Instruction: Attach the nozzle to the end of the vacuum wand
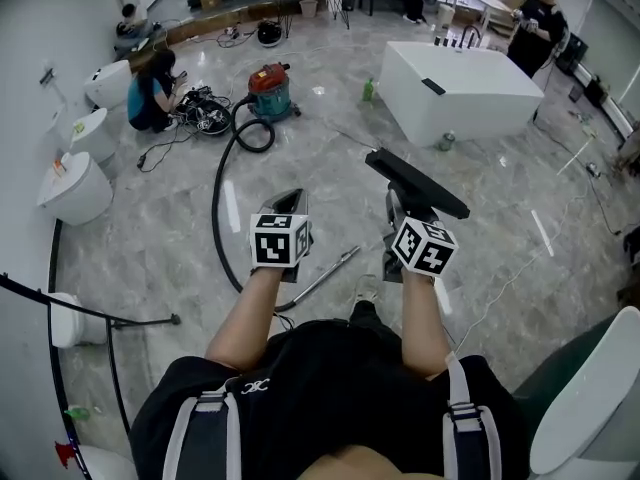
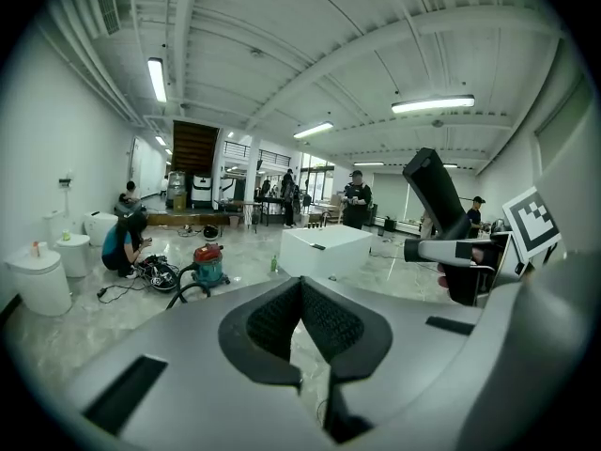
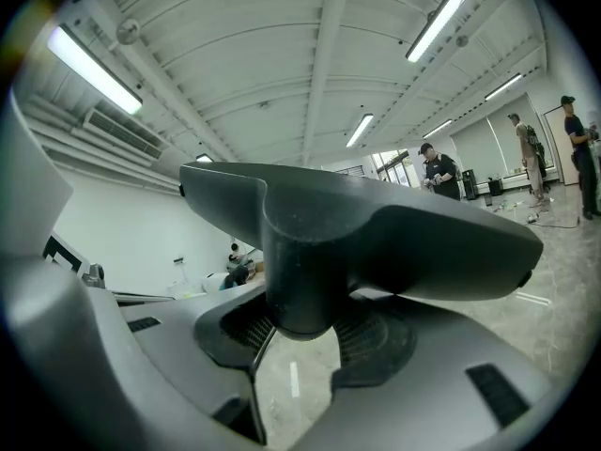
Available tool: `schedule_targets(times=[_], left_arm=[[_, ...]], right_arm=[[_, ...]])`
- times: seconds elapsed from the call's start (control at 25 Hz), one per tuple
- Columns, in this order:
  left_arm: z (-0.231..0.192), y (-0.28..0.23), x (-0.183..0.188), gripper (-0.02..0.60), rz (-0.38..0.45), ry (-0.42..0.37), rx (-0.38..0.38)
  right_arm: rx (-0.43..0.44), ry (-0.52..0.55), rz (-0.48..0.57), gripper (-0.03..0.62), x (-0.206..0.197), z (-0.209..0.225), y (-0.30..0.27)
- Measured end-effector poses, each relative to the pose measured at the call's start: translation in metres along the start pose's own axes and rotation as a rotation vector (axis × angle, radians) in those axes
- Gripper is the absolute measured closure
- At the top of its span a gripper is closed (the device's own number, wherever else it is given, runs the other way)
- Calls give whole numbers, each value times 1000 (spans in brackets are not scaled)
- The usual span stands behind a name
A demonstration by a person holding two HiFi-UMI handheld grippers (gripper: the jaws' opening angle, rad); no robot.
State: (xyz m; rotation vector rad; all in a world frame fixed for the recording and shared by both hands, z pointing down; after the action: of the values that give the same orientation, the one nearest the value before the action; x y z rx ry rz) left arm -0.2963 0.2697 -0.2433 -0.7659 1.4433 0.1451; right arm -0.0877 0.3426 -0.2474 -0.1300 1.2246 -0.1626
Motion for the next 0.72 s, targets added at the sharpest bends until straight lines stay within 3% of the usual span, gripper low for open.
schedule_targets(times=[0.24,0.48,0.72], left_arm=[[5,-68,25,572,3,-28,9],[16,-149,44,572,-51,-35,4],[28,-225,69,572,-76,-16,50]], right_arm=[[20,15,-3,411,24,38,-60],[56,8,-36,411,45,87,-132],[108,10,-80,411,75,139,-201]])
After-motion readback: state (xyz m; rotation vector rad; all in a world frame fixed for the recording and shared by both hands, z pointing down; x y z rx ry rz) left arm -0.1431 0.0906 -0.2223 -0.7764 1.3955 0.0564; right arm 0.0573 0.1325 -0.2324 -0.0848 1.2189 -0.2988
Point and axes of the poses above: the fingertips, and each gripper's own axes: y backward along the fingers, z to its right, x out of its top, the point moved 2 cm from there along y, backward along the fingers, and after that the axes turned 7 degrees about x, right-handed, at the moved point
